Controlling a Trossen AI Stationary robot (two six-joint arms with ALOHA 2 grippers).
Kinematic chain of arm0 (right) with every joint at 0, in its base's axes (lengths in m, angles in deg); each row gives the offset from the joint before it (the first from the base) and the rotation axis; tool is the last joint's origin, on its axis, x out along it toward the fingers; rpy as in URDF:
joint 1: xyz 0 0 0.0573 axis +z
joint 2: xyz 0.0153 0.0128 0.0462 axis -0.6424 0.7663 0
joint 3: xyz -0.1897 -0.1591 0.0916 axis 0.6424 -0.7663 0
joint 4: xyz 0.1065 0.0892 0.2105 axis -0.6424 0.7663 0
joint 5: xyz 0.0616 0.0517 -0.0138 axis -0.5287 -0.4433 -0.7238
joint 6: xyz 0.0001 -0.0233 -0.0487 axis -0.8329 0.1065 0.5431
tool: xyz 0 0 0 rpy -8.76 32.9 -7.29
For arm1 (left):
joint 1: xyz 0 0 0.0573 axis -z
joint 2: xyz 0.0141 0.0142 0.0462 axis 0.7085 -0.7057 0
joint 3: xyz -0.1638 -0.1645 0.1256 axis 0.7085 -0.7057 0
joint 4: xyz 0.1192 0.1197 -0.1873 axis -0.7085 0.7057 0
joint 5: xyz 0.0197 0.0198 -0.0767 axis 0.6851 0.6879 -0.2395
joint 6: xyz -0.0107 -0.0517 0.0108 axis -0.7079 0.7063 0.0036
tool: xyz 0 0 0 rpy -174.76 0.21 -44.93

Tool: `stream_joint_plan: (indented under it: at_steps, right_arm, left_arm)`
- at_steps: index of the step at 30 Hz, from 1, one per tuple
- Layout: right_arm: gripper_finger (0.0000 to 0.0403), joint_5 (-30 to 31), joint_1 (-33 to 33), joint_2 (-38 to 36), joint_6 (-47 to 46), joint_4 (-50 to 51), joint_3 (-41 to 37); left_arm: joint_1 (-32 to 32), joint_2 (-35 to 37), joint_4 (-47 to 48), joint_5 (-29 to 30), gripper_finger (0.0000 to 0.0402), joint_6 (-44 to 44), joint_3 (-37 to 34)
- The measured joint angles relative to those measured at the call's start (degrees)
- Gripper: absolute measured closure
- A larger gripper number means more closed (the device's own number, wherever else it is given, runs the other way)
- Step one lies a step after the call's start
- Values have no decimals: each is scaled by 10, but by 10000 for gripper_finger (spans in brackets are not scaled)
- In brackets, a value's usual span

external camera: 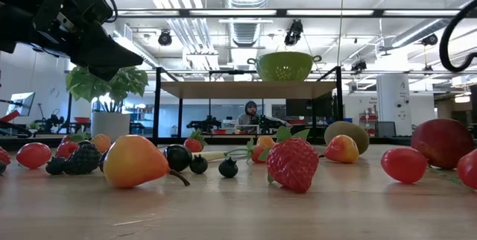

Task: Pick & Place Fruit
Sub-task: Put the pear into the strainer bowl

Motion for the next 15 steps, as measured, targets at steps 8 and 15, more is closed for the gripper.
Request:
stream_joint_plan:
  at_steps: [8, 15]
  right_arm:
    - [248, 0, 0, 0, 7, 0, -3]
    - [283, 0, 0, 0, 11, -6, -3]
  left_arm:
    - [0, 0, 0, 0, 381, 0, 0]
    - [0, 0, 0, 0, 381, 0, 0]
